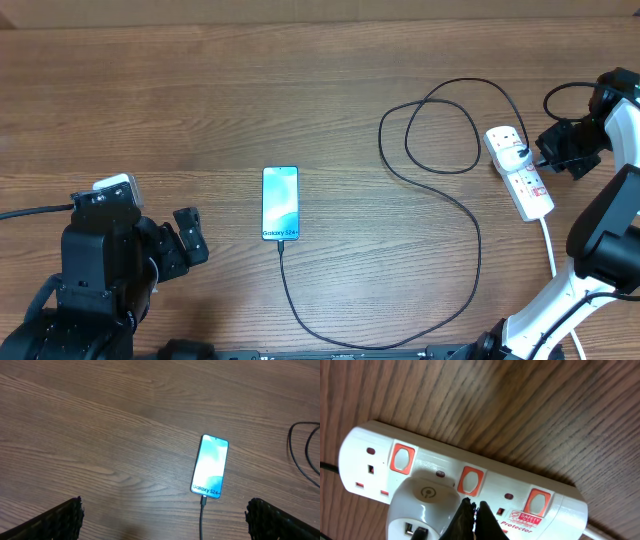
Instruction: Plug charger to phone and switch on socket
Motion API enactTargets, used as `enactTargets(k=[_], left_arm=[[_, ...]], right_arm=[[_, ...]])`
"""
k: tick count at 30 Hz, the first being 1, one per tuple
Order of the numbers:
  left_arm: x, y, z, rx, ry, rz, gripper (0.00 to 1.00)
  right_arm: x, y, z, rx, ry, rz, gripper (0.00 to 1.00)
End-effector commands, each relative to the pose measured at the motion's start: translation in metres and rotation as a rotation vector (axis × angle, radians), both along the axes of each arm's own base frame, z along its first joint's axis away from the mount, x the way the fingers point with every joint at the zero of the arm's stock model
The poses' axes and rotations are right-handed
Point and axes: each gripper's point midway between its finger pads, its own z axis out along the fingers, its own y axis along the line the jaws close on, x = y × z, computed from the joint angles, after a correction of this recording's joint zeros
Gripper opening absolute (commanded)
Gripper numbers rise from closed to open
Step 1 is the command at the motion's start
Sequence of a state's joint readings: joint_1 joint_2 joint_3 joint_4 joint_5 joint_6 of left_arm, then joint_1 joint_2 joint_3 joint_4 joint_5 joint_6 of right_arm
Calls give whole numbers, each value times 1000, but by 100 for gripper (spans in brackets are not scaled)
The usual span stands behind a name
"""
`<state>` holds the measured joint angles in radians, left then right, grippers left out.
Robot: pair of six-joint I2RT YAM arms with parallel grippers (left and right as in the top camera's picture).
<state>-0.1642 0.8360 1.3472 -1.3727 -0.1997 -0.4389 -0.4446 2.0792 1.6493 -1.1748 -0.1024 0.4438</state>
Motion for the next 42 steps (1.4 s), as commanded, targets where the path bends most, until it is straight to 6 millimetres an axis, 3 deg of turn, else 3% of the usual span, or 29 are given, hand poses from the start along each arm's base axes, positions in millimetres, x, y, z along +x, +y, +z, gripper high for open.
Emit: enactTargets(k=[1, 42], left_arm=[[0, 3, -1, 9, 3, 16, 100], [0, 3, -2, 10, 5, 16, 100]], right_arm=[[3, 2, -4, 16, -8, 8, 4], [-2, 15, -31, 65, 61, 26, 4]])
